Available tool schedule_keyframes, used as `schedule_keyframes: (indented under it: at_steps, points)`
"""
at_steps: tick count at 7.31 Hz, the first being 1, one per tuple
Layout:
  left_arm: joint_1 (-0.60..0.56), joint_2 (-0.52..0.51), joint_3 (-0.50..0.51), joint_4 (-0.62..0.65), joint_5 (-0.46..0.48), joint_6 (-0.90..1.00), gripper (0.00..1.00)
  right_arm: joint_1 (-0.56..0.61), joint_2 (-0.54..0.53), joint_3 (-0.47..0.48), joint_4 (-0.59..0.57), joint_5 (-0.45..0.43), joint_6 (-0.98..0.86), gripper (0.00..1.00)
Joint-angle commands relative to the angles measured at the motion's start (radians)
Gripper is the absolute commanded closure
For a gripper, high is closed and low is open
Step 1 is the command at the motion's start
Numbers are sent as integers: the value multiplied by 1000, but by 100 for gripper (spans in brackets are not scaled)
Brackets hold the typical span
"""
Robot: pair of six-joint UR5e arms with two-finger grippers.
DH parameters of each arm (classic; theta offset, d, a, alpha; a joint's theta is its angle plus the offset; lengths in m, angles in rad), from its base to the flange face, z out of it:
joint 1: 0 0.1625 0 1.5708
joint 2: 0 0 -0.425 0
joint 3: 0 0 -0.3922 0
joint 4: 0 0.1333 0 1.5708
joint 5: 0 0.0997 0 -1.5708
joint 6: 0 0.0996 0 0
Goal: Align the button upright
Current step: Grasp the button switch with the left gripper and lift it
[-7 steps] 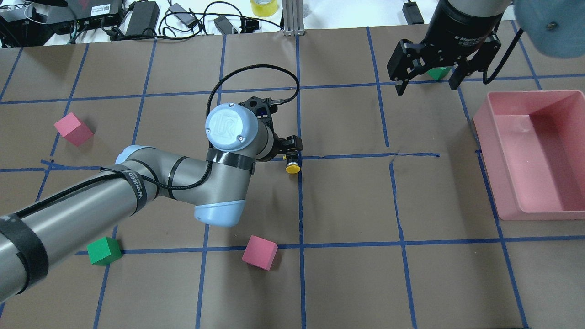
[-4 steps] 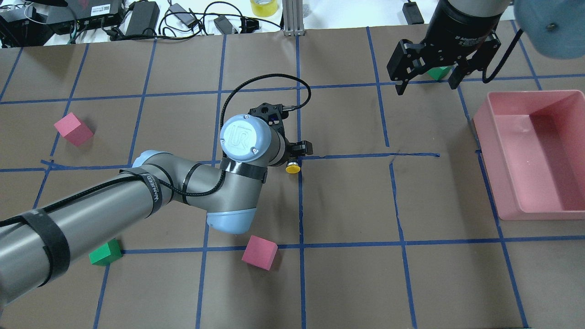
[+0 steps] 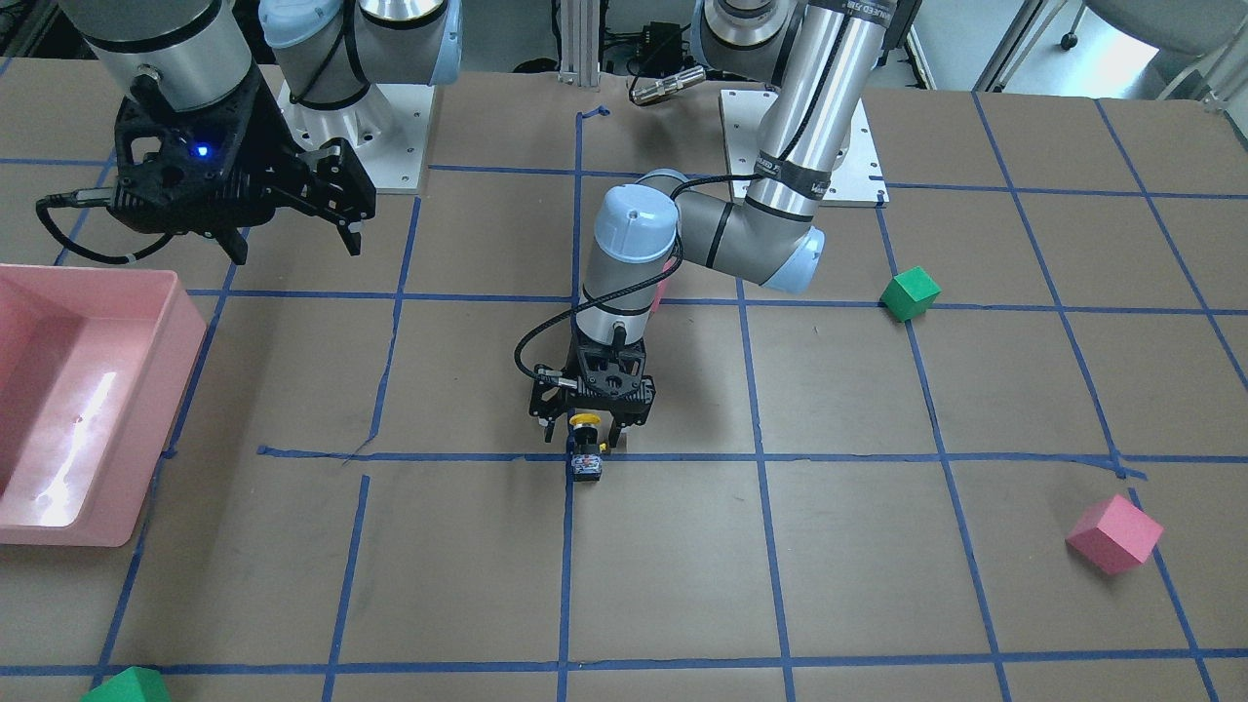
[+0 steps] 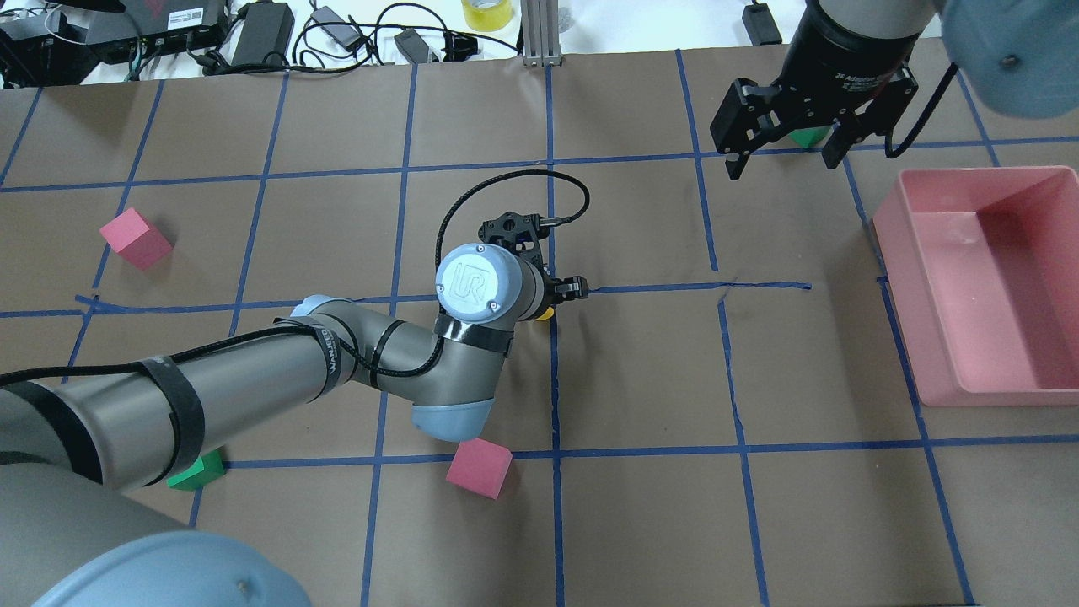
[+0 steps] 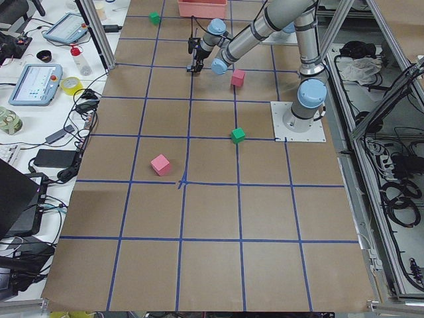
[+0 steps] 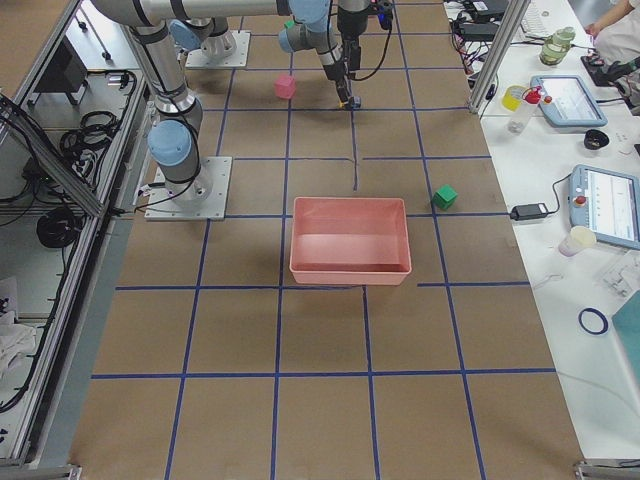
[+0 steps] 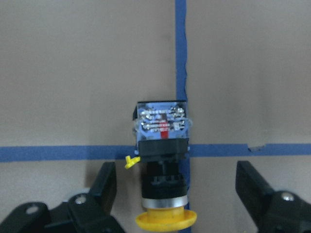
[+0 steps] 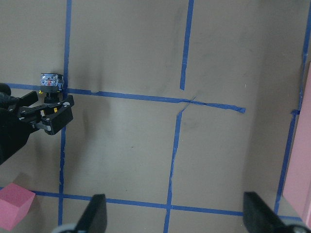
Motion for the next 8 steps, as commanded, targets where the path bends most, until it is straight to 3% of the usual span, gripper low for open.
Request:
schedule_keyframes:
  at_steps: [1, 2, 3, 4, 8]
  points:
    - [0, -5, -1, -4, -1, 19, 41, -1, 0, 2, 0, -3, -1, 0]
    - [0, -5, 5, -30, -1, 30, 88, -1, 0, 2, 1, -3, -1, 0]
    - [1, 4, 7, -52, -4, 22, 100, -1, 0, 2, 1, -3, -1, 0]
    - [0, 30, 13, -131, -8, 22, 100, 0, 0, 2, 1, -3, -1, 0]
    - [1, 84, 244, -571, -32, -88, 100, -1, 0, 2, 1, -9, -3, 0]
